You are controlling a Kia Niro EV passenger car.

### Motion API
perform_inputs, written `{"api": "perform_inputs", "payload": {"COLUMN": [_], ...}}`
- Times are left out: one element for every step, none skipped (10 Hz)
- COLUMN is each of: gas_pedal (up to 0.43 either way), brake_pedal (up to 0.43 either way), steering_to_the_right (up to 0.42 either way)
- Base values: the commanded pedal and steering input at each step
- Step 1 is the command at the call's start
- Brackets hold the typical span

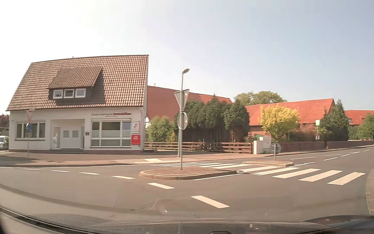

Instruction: Follow the waypoints while adhering to traffic rules and regulations

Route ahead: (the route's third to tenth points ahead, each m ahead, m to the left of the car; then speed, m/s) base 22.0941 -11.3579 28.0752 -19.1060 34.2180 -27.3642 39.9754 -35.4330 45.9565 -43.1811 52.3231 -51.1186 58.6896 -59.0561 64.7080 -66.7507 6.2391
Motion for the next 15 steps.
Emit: {"api": "perform_inputs", "payload": {"gas_pedal": [0.228, 0.228, 0.228, 0.248, 0.248, 0.268, 0.28, 0.28, 0.28, 0.28, 0.287, 0.311, 0.319, 0.319, 0.331], "brake_pedal": [0.0, 0.0, 0.0, 0.0, 0.0, 0.0, 0.0, 0.0, 0.0, 0.0, 0.0, 0.0, 0.0, 0.0, 0.0], "steering_to_the_right": [0.383, 0.374, 0.365, 0.352, 0.339, 0.321, 0.31, 0.296, 0.283, 0.261, 0.235, 0.202, 0.173, 0.148, 0.131]}}
